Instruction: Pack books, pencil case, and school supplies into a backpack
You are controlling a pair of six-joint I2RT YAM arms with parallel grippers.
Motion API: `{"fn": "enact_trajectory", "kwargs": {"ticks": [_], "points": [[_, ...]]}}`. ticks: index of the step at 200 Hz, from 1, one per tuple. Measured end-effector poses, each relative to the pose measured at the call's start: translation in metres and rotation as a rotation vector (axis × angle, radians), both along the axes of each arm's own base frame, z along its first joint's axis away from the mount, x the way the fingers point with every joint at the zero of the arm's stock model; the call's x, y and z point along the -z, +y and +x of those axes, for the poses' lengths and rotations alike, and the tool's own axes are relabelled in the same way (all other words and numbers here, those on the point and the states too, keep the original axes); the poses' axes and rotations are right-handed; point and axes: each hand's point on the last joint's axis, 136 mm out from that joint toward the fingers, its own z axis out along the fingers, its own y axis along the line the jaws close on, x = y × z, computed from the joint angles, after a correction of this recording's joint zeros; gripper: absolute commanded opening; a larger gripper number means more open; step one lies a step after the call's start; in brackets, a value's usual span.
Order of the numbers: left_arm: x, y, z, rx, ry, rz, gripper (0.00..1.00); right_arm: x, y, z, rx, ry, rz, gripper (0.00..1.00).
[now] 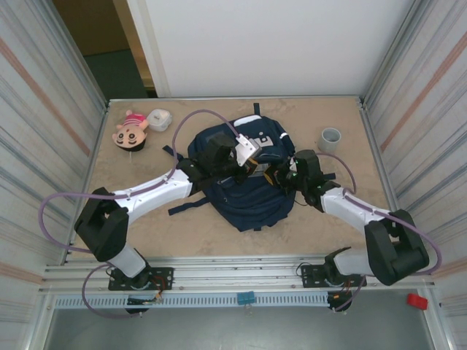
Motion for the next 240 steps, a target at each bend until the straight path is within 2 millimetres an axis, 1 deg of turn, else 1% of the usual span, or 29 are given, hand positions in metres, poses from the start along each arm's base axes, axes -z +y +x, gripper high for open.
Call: {"fn": "enact_trajectory", "kwargs": {"ticks": [9, 15, 24, 35, 50, 67, 79, 98, 116, 136, 150, 166, 179, 189, 206, 223, 240], "points": [[0.001, 0.000, 0.000, -0.002, 0.001, 0.002, 0.12, -0.001, -0.001, 0.004, 0.003, -0.005, 0.000, 0.15], [0.001, 0.001, 0.001, -0.006, 0.000, 0.004, 0.13, -0.003, -0.001, 0.005, 0.003, -0.010, 0.001, 0.18], [0.000, 0.002, 0.002, -0.012, -0.004, 0.005, 0.18, -0.006, -0.001, 0.007, -0.005, -0.027, -0.001, 0.24], [-0.001, 0.003, 0.003, -0.018, -0.012, 0.007, 0.29, -0.011, -0.002, 0.008, -0.009, -0.040, -0.003, 0.32], [-0.009, 0.003, 0.003, -0.025, -0.018, -0.011, 0.44, -0.018, -0.006, 0.005, -0.025, -0.067, -0.021, 0.43], [-0.020, 0.008, 0.003, -0.032, -0.039, -0.028, 0.54, -0.029, -0.011, -0.005, -0.048, -0.085, -0.031, 0.52], [-0.029, 0.014, 0.004, -0.044, -0.050, -0.045, 0.61, -0.037, -0.014, -0.015, -0.074, -0.104, -0.042, 0.56], [-0.039, 0.032, 0.003, -0.061, -0.060, -0.067, 0.69, -0.047, -0.016, -0.032, -0.113, -0.125, -0.043, 0.59], [-0.040, 0.057, 0.001, -0.075, -0.053, -0.068, 0.72, -0.048, -0.017, -0.049, -0.145, -0.128, -0.035, 0.63], [-0.029, 0.085, -0.005, -0.068, -0.030, -0.047, 0.73, -0.043, -0.018, -0.064, -0.168, -0.119, -0.017, 0.66], [-0.016, 0.104, -0.010, -0.050, -0.016, -0.017, 0.73, -0.040, -0.017, -0.069, -0.179, -0.106, -0.005, 0.66], [0.004, 0.123, -0.017, 0.001, -0.004, 0.032, 0.73, -0.040, -0.013, -0.070, -0.188, -0.099, 0.009, 0.66], [0.022, 0.134, -0.022, 0.055, -0.007, 0.086, 0.76, -0.041, -0.008, -0.071, -0.201, -0.103, 0.015, 0.66], [0.034, 0.138, -0.027, 0.097, -0.016, 0.132, 0.77, -0.039, -0.004, -0.070, -0.209, -0.098, 0.018, 0.66], [0.052, 0.139, -0.032, 0.173, -0.022, 0.193, 0.79, -0.030, 0.000, -0.068, -0.211, -0.066, 0.015, 0.66], [0.074, 0.138, -0.031, 0.244, -0.008, 0.262, 0.83, -0.023, 0.003, -0.066, -0.204, -0.047, 0.015, 0.66], [0.090, 0.137, -0.027, 0.292, 0.003, 0.308, 0.86, -0.020, 0.003, -0.063, -0.187, -0.036, 0.016, 0.67]]}}
